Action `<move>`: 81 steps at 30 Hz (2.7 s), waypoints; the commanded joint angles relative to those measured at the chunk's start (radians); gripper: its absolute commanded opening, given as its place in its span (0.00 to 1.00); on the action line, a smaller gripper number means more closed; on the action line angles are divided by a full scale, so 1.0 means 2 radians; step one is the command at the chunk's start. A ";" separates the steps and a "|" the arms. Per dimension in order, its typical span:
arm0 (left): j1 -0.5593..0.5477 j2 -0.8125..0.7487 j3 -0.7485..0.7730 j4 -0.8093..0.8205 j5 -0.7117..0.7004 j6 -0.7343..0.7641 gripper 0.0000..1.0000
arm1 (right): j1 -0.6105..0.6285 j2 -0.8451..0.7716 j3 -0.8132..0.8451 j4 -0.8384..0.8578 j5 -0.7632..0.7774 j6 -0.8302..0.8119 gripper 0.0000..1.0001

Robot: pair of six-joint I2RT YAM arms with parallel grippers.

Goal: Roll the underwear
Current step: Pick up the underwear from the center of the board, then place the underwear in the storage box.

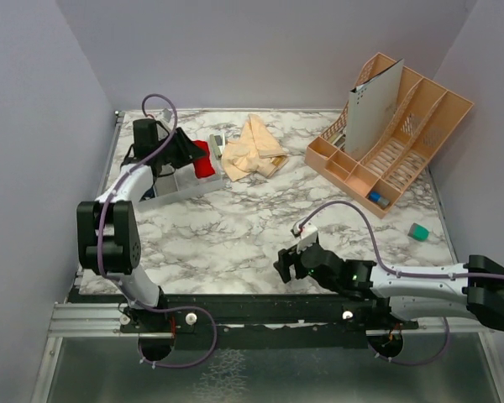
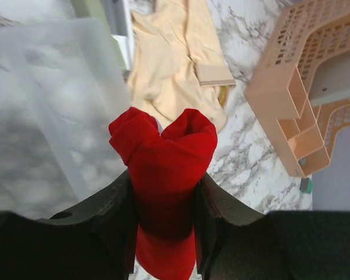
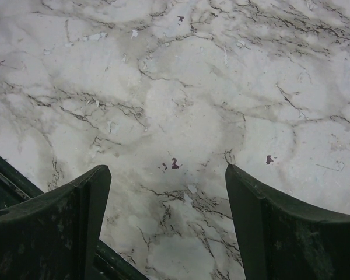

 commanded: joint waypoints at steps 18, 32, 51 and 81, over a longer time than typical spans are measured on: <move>0.096 0.148 0.093 -0.068 0.056 0.046 0.00 | -0.010 0.057 0.040 -0.025 -0.017 -0.004 0.83; 0.092 0.166 0.141 -0.142 -0.032 0.071 0.02 | -0.010 0.082 0.052 -0.022 -0.027 -0.014 0.83; 0.052 0.217 0.216 -0.225 -0.128 0.062 0.10 | -0.011 0.093 0.057 -0.024 -0.037 -0.017 0.83; -0.011 0.286 0.317 -0.334 -0.250 0.067 0.39 | -0.011 0.081 0.040 -0.030 -0.034 -0.013 0.83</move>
